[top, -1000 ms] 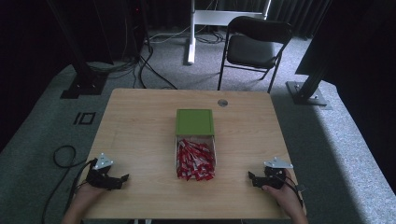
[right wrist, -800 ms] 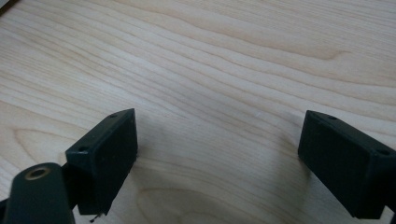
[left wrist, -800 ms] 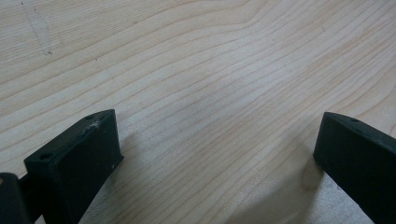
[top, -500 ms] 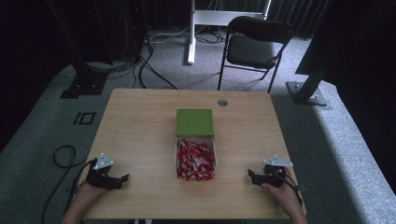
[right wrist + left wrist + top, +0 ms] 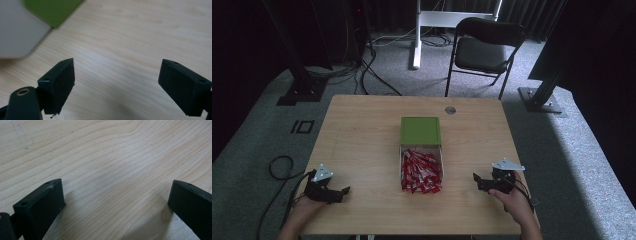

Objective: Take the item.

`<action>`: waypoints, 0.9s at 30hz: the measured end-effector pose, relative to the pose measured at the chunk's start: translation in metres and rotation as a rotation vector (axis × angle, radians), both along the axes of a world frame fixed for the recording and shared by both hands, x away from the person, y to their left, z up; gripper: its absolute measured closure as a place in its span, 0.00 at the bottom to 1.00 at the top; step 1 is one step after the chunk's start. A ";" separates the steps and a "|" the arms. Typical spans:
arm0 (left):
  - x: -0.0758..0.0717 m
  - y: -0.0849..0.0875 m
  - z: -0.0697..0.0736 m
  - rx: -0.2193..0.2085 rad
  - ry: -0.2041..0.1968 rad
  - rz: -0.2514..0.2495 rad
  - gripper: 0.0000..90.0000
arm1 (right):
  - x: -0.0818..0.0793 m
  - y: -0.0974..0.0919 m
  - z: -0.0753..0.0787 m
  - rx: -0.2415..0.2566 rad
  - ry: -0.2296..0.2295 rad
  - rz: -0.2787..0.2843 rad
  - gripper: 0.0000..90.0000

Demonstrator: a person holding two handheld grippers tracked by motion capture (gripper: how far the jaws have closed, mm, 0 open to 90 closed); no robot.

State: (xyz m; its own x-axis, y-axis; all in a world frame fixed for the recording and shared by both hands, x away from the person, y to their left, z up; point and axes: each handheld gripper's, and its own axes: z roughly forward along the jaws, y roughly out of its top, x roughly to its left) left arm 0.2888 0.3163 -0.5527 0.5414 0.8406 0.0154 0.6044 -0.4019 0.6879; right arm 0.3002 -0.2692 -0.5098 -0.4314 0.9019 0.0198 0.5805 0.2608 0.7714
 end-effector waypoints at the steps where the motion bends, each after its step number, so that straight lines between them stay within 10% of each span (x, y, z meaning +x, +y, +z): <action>1: 0.000 0.000 0.000 0.000 0.000 0.000 0.01 | 0.000 0.002 0.003 0.004 -0.004 0.006 0.15; 27: 0.000 0.000 0.000 0.001 0.002 -0.001 0.01 | 0.009 0.050 0.056 0.059 -0.087 0.139 0.16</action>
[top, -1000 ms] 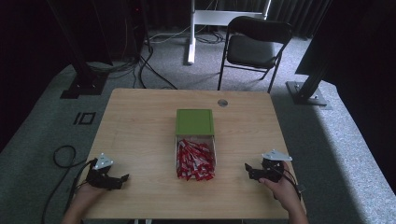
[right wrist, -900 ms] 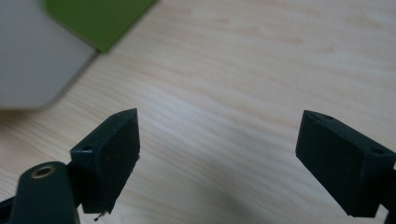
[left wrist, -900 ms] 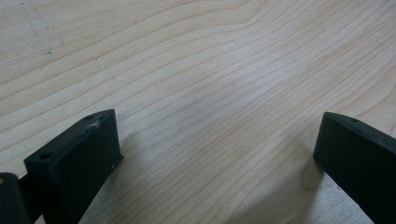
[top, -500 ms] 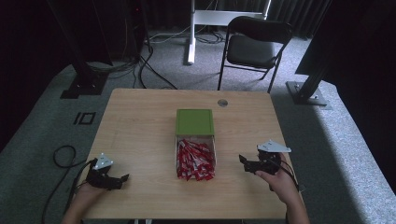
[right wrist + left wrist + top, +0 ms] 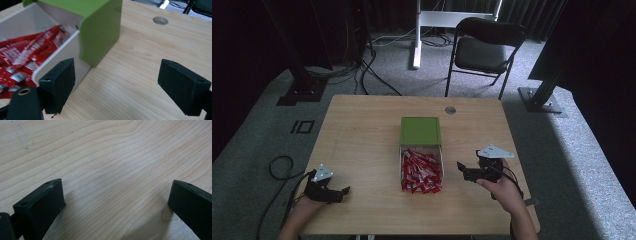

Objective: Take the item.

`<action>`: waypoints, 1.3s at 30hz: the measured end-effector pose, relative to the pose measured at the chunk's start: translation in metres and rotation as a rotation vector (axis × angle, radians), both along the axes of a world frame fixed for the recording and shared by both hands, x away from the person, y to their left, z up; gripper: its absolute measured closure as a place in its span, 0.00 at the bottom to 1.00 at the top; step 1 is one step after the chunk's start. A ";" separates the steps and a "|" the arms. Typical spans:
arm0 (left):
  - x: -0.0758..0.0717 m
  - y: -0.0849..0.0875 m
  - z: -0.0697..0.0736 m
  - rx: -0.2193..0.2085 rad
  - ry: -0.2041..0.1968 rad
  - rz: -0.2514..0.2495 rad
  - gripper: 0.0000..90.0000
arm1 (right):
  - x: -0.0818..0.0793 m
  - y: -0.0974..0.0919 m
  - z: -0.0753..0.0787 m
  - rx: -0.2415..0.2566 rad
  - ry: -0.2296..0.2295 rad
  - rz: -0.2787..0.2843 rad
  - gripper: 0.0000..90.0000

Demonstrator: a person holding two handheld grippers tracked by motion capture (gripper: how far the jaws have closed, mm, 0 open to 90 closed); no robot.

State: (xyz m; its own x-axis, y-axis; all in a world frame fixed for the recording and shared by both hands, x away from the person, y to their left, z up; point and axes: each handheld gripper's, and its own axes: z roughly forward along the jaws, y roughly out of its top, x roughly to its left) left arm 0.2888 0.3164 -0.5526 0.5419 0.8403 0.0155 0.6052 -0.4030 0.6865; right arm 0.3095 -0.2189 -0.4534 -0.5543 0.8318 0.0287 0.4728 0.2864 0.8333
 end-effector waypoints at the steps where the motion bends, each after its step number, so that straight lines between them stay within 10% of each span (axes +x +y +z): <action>1: 0.000 0.000 0.000 0.000 0.000 0.000 0.02 | 0.000 0.003 0.002 -0.001 -0.007 0.013 0.16; 39: 0.000 0.000 0.000 0.000 0.000 0.000 0.01 | 0.008 0.092 0.017 0.017 -0.011 0.228 0.20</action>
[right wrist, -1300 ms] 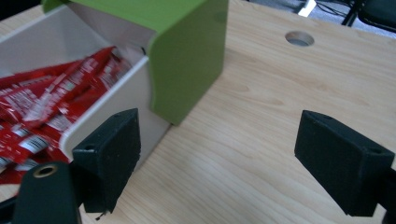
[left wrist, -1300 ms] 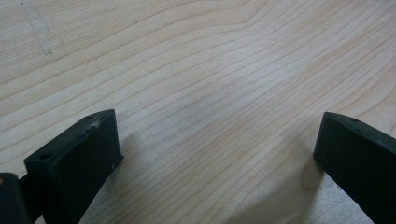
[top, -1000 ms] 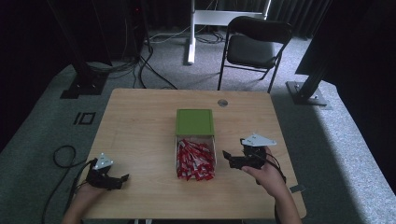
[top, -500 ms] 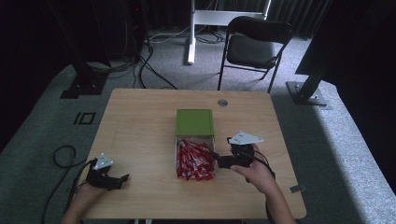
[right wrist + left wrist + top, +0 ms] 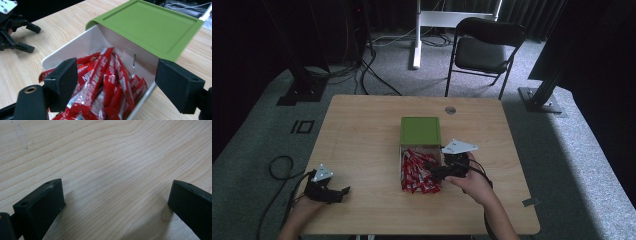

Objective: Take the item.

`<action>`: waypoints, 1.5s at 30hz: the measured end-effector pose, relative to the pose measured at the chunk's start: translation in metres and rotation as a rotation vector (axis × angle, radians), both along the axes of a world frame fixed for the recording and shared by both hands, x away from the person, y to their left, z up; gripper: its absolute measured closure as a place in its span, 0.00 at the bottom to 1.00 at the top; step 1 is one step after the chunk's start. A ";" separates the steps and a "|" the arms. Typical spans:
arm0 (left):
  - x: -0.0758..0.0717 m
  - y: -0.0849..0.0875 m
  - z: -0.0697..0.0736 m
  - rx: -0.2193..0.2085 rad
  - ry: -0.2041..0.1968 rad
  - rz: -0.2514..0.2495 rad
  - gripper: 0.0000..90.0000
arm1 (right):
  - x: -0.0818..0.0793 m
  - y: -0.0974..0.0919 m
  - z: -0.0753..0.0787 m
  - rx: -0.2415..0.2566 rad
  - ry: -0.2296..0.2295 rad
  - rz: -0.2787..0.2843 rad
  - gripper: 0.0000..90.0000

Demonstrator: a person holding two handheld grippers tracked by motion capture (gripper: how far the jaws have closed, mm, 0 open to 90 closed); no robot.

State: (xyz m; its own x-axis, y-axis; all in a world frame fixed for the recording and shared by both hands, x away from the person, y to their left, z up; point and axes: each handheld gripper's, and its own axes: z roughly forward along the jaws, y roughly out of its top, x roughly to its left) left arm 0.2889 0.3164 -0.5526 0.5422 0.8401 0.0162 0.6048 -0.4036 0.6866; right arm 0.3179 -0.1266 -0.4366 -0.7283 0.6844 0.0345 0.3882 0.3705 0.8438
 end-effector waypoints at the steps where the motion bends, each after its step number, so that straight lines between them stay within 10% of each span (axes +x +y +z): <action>1: 0.000 0.000 0.000 0.000 0.000 0.000 0.01 | 0.000 0.002 0.000 0.001 0.001 0.003 0.22; 11: 0.000 0.000 0.000 0.000 0.000 0.000 0.02 | 0.005 0.025 -0.004 -0.037 -0.022 0.004 0.37; 28: 0.000 0.000 0.000 0.000 0.000 0.000 0.02 | 0.016 0.055 -0.020 -0.067 0.076 -0.011 0.69; 45: 0.000 0.000 0.000 0.001 0.000 0.000 0.02 | 0.021 0.073 -0.039 -0.158 0.110 -0.088 0.81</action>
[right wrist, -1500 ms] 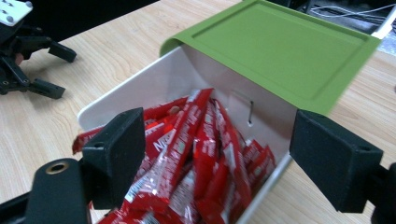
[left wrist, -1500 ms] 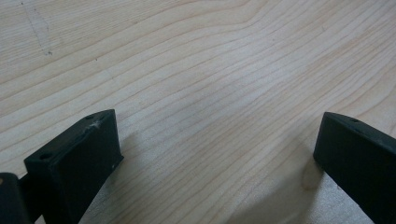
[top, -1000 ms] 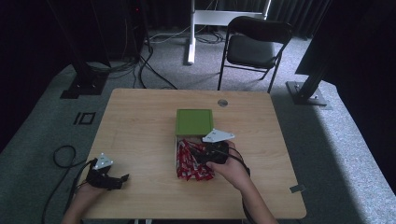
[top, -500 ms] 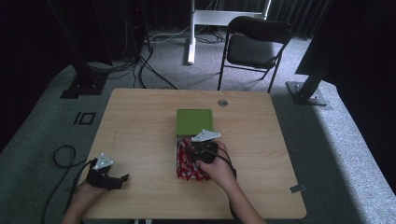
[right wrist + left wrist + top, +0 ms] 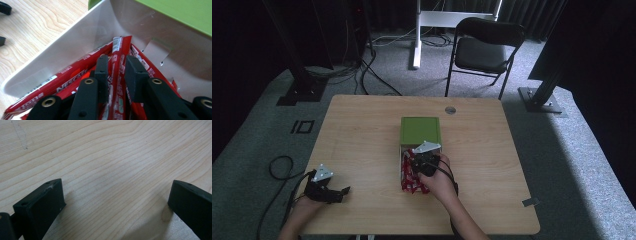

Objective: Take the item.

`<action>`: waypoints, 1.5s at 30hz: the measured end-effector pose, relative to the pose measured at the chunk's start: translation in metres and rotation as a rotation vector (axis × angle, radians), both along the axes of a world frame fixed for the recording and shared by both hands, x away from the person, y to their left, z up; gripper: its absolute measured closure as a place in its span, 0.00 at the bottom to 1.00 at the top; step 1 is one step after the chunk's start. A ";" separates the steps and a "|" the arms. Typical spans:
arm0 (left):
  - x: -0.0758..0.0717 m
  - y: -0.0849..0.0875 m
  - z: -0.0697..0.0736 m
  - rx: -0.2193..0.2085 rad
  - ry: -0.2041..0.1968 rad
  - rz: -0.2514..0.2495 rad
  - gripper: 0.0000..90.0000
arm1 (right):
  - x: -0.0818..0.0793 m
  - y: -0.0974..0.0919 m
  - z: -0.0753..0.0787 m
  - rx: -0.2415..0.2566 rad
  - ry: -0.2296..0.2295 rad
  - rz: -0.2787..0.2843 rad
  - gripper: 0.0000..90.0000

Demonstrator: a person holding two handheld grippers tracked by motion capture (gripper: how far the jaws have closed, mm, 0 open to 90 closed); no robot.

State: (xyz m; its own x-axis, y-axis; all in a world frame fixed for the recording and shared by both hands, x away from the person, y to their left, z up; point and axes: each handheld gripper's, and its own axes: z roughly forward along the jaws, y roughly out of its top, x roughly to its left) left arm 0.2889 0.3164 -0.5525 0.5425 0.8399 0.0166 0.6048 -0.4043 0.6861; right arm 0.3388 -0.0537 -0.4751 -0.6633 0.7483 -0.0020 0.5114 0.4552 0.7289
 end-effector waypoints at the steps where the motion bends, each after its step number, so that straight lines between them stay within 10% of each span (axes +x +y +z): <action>1: 0.000 0.000 0.000 0.000 0.000 0.000 0.02 | 0.000 0.001 0.000 -0.007 -0.001 -0.006 0.81; 14: 0.000 0.000 0.000 0.001 0.001 -0.001 0.02 | -0.001 0.008 -0.009 -0.017 -0.036 -0.056 0.90; 45: 0.000 0.000 0.000 -0.001 0.000 0.000 0.02 | -0.027 -0.021 0.028 0.111 -0.049 -0.002 0.91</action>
